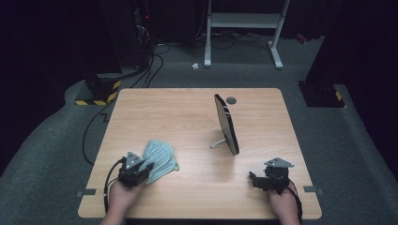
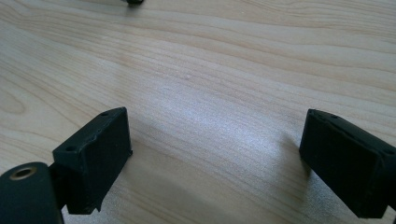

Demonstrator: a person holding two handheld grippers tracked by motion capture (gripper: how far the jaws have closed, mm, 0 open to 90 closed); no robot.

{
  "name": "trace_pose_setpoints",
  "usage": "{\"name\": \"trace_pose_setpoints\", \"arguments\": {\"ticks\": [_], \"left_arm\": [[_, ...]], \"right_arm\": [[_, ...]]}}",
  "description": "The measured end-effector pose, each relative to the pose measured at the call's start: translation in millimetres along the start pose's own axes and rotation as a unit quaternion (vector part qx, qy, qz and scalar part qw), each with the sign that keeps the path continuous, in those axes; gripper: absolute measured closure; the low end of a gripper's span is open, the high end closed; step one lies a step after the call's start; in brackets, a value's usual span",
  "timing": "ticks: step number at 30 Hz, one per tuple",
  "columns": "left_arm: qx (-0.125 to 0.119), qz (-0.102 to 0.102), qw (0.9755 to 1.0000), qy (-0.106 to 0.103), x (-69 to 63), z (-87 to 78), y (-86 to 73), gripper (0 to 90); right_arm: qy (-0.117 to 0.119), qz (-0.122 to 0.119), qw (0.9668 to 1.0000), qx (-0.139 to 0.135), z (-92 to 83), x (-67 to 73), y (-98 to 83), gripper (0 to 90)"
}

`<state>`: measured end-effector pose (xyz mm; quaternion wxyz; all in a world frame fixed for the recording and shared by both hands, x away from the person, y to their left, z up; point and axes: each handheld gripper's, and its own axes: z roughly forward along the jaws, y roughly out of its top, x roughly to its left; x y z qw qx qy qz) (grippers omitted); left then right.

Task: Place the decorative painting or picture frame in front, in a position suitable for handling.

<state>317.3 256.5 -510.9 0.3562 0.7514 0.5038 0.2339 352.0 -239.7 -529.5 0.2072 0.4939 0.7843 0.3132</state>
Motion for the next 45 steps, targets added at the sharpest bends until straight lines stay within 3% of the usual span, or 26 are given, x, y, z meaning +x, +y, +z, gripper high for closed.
{"name": "trace_pose_setpoints", "arguments": {"ticks": [3,7,8,10,13,14,15,16,17,18,19,20,21,22,23,24,25,26,27,29,30,31,32,35,40,45], "left_arm": [[0.001,-0.010,0.9997,0.021,5.3,-8.9,-11.8,70.8],[0.009,-0.011,0.9996,0.024,6.4,-9.6,-14.8,68.9],[0.013,-0.014,0.9997,0.015,7.0,-9.7,-13.6,66.2],[0.009,-0.010,0.9998,0.017,6.7,-11.1,-12.5,58.3],[-0.030,-0.007,0.9993,0.020,1.2,-25.4,0.6,48.2],[-0.030,-0.007,0.9993,0.020,1.2,-25.4,0.6,47.6],[-0.057,0.006,0.9983,0.009,-9.4,-33.8,10.6,46.9],[-0.057,0.006,0.9983,0.009,-9.4,-33.8,10.6,46.2],[-0.066,0.016,0.9977,-0.011,-23.5,-35.0,20.8,45.3],[-0.066,0.016,0.9977,-0.011,-23.5,-35.0,20.8,43.9],[-0.071,0.023,0.9968,-0.031,-39.6,-28.5,28.3,42.8],[-0.071,0.023,0.9968,-0.031,-39.6,-28.5,28.3,42.6],[-0.064,0.031,0.9958,-0.058,-56.7,-13.9,32.9,42.6],[-0.064,0.031,0.9958,-0.058,-56.7,-13.9,32.9,42.5],[-0.052,0.049,0.9949,-0.070,-74.4,4.9,34.9,43.1],[-0.052,0.049,0.9949,-0.070,-74.4,4.9,34.9,44.0],[-0.031,0.061,0.9942,-0.083,-87.9,24.6,35.2,44.1],[-0.031,0.061,0.9942,-0.083,-87.9,24.6,35.2,44.7],[-0.015,0.061,0.9938,-0.092,-96.1,40.9,33.6,45.5],[-0.001,0.067,0.9935,-0.092,-101.2,52.6,30.8,45.7],[-0.001,0.067,0.9935,-0.092,-101.2,52.6,30.8,45.7],[0.010,0.072,0.9932,-0.091,-103.6,59.0,27.8,45.5],[0.010,0.072,0.9932,-0.091,-103.6,59.0,27.8,45.3],[0.014,0.074,0.9934,-0.086,-105.1,61.4,25.2,43.9],[0.013,0.078,0.9934,-0.083,-107.5,60.9,22.3,42.0],[0.010,0.078,0.9932,-0.086,-107.9,60.1,20.8,40.7]], "right_arm": [[0.000,0.000,1.0000,0.000,0.0,0.0,0.0,8.6],[0.001,0.000,1.0000,0.000,0.0,-0.2,0.0,8.7],[0.001,0.000,1.0000,0.000,0.0,-0.2,0.0,8.7],[0.001,0.000,1.0000,0.000,0.0,-0.3,0.0,8.7],[-0.002,0.002,1.0000,0.001,0.3,-0.2,0.3,8.4],[-0.002,0.002,1.0000,0.001,0.3,-0.2,0.3,8.4],[-0.003,0.005,1.0000,0.000,0.6,-0.1,0.6,8.4],[-0.003,0.005,1.0000,0.000,0.6,-0.1,0.6,8.4],[-0.003,0.005,1.0000,0.000,0.6,-0.1,0.6,8.4],[-0.003,0.005,1.0000,0.000,0.6,-0.1,0.6,8.4],[-0.003,0.002,1.0000,0.000,0.3,-0.4,0.3,8.7],[-0.003,0.002,1.0000,0.000,0.3,-0.4,0.3,8.7],[0.007,-0.005,1.0000,-0.001,-1.0,0.0,-0.7,10.0],[0.007,-0.005,1.0000,-0.001,-1.0,0.0,-0.7,10.0],[0.012,-0.012,0.9998,-0.005,-2.5,0.7,-1.8,14.7],[0.012,-0.012,0.9998,-0.005,-2.5,0.7,-1.8,14.7],[0.013,-0.015,0.9997,-0.011,-4.0,0.3,-2.5,20.6],[0.013,-0.015,0.9997,-0.011,-4.0,0.3,-2.5,20.6],[0.019,-0.015,0.9995,-0.018,-6.4,0.5,-2.8,25.3],[0.032,-0.015,0.9984,-0.044,-11.2,3.0,-2.3,32.6],[0.032,-0.015,0.9984,-0.044,-11.2,3.0,-2.3,32.6],[0.038,-0.019,0.9965,-0.072,-16.1,9.0,1.2,35.8],[0.038,-0.019,0.9965,-0.072,-16.1,9.0,1.2,35.8],[0.059,-0.021,0.9913,-0.116,-22.5,23.5,14.6,38.6],[0.063,-0.036,0.9880,-0.136,-22.1,39.8,30.7,37.8],[0.047,-0.055,0.9856,-0.153,-13.2,58.3,43.8,43.0]]}}
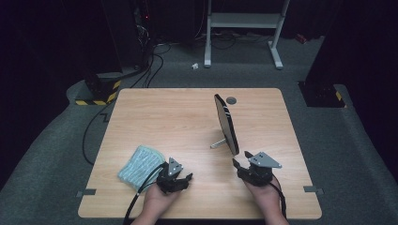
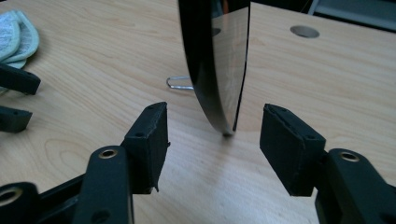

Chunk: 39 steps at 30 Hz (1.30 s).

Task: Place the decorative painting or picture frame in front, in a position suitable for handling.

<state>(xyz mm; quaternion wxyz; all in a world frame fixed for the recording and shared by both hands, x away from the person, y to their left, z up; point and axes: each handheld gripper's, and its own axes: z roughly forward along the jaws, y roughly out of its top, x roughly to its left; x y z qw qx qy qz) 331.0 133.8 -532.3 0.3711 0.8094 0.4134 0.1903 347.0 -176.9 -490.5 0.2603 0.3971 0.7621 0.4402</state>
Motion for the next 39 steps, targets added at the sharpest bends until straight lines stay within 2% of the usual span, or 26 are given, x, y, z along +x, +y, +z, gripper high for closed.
{"name": "trace_pose_setpoints", "arguments": {"ticks": [5,9,17,22,27,31,32,33,34,35,36,37,38,39], "left_arm": [[0.000,0.001,1.0000,-0.001,0.0,0.1,0.1,40.1],[0.000,0.002,1.0000,-0.002,0.1,0.1,0.1,39.8],[0.001,0.005,1.0000,-0.003,0.1,-0.1,0.1,39.6],[0.001,0.006,1.0000,-0.005,0.0,0.0,0.1,39.6],[0.000,0.006,1.0000,-0.005,0.1,-0.1,0.1,40.8],[-0.002,0.004,0.9999,-0.010,0.9,-0.8,0.5,43.1],[-0.014,-0.005,0.9996,-0.022,1.9,-3.4,3.8,44.0],[-0.014,-0.005,0.9996,-0.022,1.9,-3.4,3.8,43.9],[-0.034,-0.023,0.9981,-0.045,1.2,-6.7,11.5,43.4],[-0.034,-0.023,0.9981,-0.045,1.2,-6.7,11.5,42.9],[-0.046,-0.027,0.9972,-0.053,0.0,-8.3,17.0,42.4],[-0.059,-0.027,0.9963,-0.056,-2.0,-10.0,23.2,42.1],[-0.082,-0.017,0.9951,-0.053,-7.6,-12.1,38.1,41.6],[-0.089,-0.011,0.9946,-0.052,-10.3,-12.2,46.1,41.0]], "right_arm": [[0.008,-0.005,0.9999,-0.005,4.4,5.8,4.4,47.6],[0.020,-0.015,0.9997,-0.005,6.1,16.5,5.8,50.1],[0.037,-0.029,0.9989,-0.002,11.7,34.5,8.7,49.0],[0.052,-0.040,0.9978,-0.002,23.7,49.5,15.3,48.1],[0.063,-0.042,0.9971,0.004,35.1,56.8,19.9,47.3],[0.057,-0.040,0.9976,0.003,28.8,51.6,18.8,46.5],[0.050,-0.034,0.9982,0.003,19.9,42.2,13.2,46.2],[0.050,-0.034,0.9982,0.003,19.9,42.2,13.2,46.2],[0.040,-0.027,0.9988,0.010,10.3,30.8,4.6,45.9],[0.040,-0.027,0.9988,0.010,10.3,30.8,4.6,45.9],[0.029,-0.020,0.9992,0.018,1.4,19.8,-5.1,45.8],[0.025,-0.018,0.9994,0.019,-2.4,14.8,-10.2,45.8],[0.019,-0.012,0.9995,0.020,-5.7,10.9,-15.3,45.8],[0.014,-0.010,0.9996,0.021,-8.1,7.3,-20.0,45.7]]}}
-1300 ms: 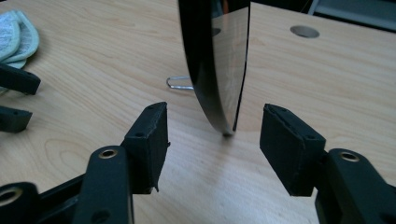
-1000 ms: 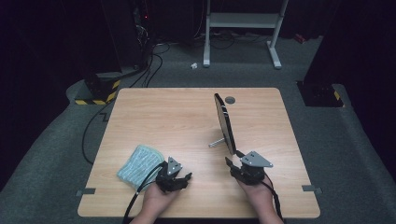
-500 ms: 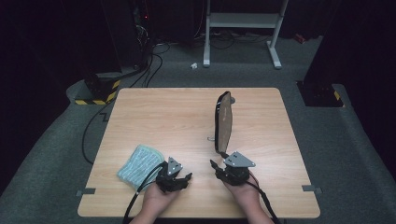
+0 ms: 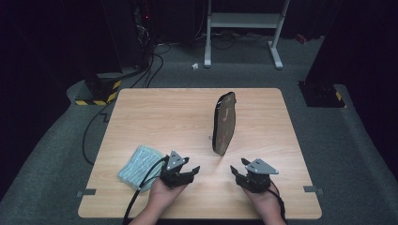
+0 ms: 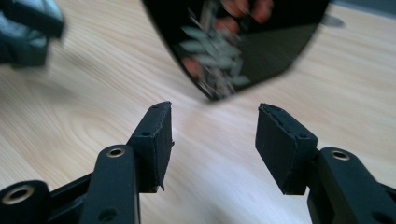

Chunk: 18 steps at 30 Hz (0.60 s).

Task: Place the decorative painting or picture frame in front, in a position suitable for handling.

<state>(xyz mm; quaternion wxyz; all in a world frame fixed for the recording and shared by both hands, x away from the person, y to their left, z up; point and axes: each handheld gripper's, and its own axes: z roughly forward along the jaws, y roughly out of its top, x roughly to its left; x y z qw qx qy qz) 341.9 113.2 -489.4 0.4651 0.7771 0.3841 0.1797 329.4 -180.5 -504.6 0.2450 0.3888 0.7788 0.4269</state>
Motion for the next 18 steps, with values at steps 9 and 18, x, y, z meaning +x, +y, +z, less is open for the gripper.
{"name": "trace_pose_setpoints", "arguments": {"ticks": [9,18], "left_arm": [[-0.021,0.001,0.9997,-0.009,-15.7,22.1,49.7,38.6],[-0.019,-0.008,0.9996,0.020,-19.6,61.7,84.2,49.2]], "right_arm": [[-0.010,0.009,0.9998,0.013,-8.8,-22.1,-16.3,43.3],[-0.015,0.032,0.9993,0.013,-11.0,-34.1,-19.8,43.3]]}}
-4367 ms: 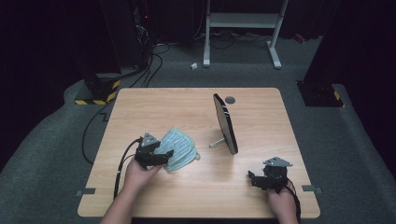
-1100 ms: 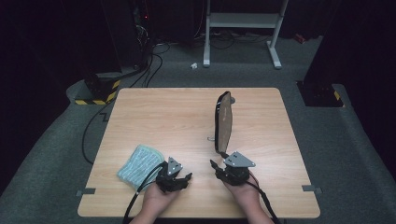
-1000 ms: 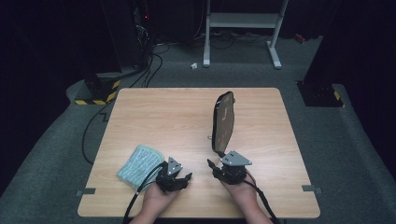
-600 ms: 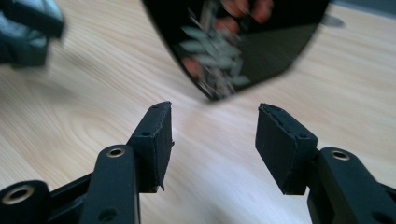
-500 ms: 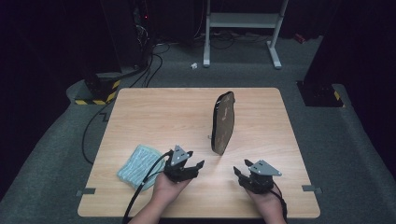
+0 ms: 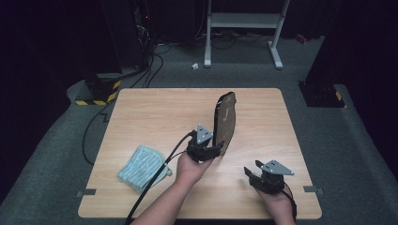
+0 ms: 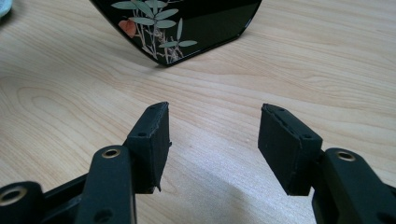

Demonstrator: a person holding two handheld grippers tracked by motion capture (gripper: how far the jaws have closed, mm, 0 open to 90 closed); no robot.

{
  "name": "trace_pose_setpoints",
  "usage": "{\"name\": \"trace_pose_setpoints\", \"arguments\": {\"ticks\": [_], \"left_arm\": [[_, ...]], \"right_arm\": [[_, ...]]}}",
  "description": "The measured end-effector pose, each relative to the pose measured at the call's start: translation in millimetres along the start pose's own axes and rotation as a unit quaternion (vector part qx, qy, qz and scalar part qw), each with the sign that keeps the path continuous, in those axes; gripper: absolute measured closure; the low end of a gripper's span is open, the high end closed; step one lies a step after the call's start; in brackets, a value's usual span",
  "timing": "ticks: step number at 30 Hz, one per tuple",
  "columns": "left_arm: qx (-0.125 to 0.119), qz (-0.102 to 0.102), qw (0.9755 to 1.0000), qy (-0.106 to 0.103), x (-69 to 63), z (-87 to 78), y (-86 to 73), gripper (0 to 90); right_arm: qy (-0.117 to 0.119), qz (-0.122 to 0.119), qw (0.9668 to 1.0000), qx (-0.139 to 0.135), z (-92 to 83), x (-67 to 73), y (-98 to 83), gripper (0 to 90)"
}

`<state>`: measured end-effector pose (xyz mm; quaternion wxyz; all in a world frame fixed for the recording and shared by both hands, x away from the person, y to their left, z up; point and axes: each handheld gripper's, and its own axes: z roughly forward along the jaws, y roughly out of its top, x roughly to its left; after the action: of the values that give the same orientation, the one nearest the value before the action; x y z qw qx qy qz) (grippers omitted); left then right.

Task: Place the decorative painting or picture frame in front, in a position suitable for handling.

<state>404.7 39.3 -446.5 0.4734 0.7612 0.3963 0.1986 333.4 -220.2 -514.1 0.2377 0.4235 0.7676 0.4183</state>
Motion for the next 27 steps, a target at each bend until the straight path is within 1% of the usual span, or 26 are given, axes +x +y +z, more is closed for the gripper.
{"name": "trace_pose_setpoints", "arguments": {"ticks": [1,3,6,8,9,10,11,12,13,14,15,18,20,21,22,23,24,26,27], "left_arm": [[0.002,0.002,1.0000,0.005,0.3,4.3,3.3,50.5],[0.002,0.006,1.0000,0.005,0.0,6.9,5.1,54.9],[0.004,0.010,0.9999,0.009,-1.1,8.4,6.0,61.3],[0.001,0.012,0.9999,0.009,-2.4,8.6,6.2,67.8],[-0.001,0.015,0.9998,0.009,-3.1,8.1,6.3,67.8],[-0.001,0.015,0.9998,0.013,-3.6,7.9,6.5,71.1],[-0.001,0.011,0.9996,0.025,-2.0,7.3,6.6,73.7],[-0.001,0.011,0.9996,0.025,-2.0,7.3,6.6,77.1],[-0.008,-0.011,0.9999,0.006,4.7,6.8,5.9,78.8],[-0.008,-0.011,0.9999,0.006,4.7,6.8,5.9,80.1],[-0.013,-0.008,0.9999,-0.001,5.1,6.9,5.7,80.5],[-0.020,0.008,0.9998,0.005,1.0,7.2,4.7,80.7],[-0.022,0.008,0.9997,0.005,0.0,7.2,4.7,80.8],[-0.025,0.003,0.9997,0.003,0.2,6.1,6.0,80.8],[-0.025,0.003,0.9997,0.003,0.2,6.1,6.0,80.8],[-0.029,-0.008,0.9995,-0.004,2.0,3.9,8.0,80.9],[-0.032,-0.013,0.9994,-0.005,2.4,1.9,9.0,80.9],[-0.036,-0.014,0.9992,-0.008,2.5,-0.6,10.2,80.9],[-0.046,-0.012,0.9987,-0.018,0.8,-7.4,12.3,80.9]], "right_arm": [[0.001,0.002,1.0000,-0.001,-0.6,-0.1,-0.1,43.3],[0.001,0.002,1.0000,-0.002,-0.9,-0.1,-0.2,43.3],[0.002,0.002,1.0000,0.000,-0.4,0.2,-0.9,43.3],[0.002,0.002,1.0000,0.000,-0.2,0.4,-1.1,43.3],[0.002,0.003,1.0000,0.001,-0.1,0.6,-1.2,43.3],[0.001,0.003,1.0000,0.001,-0.1,1.0,-1.1,43.3],[0.001,0.004,1.0000,0.001,-0.2,1.2,-1.0,43.3],[0.001,0.004,1.0000,0.001,-0.2,1.2,-1.0,43.3],[0.003,0.007,1.0000,0.000,-0.5,1.5,-0.9,43.3],[0.003,0.007,1.0000,0.000,-0.5,1.5,-0.9,43.3],[0.006,0.011,0.9999,-0.002,-1.2,1.3,-0.6,43.3],[0.007,0.013,0.9999,-0.005,-2.0,1.3,-0.2,43.3],[0.006,0.013,0.9999,-0.005,-2.0,1.4,-0.2,43.3],[0.006,0.012,0.9999,-0.004,-1.7,1.2,-0.4,43.2],[0.006,0.012,0.9999,-0.004,-1.7,1.2,-0.4,43.2],[0.006,0.012,0.9999,-0.004,-1.2,0.7,-0.8,43.3],[0.006,0.013,0.9999,-0.004,-1.0,0.6,-0.9,43.1],[0.007,0.014,0.9999,-0.004,-0.9,0.4,-1.1,42.9],[0.008,0.018,0.9998,-0.005,-0.7,-0.7,-1.1,42.7]]}}
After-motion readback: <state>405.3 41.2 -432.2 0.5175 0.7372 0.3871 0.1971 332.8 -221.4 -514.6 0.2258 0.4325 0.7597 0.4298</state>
